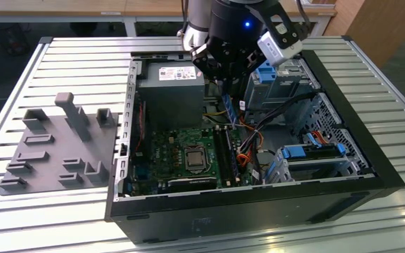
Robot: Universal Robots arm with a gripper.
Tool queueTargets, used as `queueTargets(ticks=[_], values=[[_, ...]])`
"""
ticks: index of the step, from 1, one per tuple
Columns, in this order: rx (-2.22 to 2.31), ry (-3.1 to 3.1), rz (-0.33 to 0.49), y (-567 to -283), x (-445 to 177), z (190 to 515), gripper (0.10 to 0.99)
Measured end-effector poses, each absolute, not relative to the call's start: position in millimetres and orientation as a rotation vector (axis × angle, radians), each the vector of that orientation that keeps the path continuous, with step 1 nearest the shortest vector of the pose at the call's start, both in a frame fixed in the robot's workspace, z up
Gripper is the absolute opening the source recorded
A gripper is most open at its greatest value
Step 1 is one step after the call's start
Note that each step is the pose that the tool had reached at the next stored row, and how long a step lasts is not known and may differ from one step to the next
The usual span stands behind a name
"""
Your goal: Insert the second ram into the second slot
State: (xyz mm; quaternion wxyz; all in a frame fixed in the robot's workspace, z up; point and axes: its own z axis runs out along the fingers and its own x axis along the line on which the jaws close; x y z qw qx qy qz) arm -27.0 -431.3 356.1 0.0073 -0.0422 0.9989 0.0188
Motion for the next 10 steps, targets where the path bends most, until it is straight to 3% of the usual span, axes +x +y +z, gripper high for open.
queueTargets(ticks=[10], values=[[-0.132, 3.124, 0.059, -431.4, -27.0, 354.1, 0.133]])
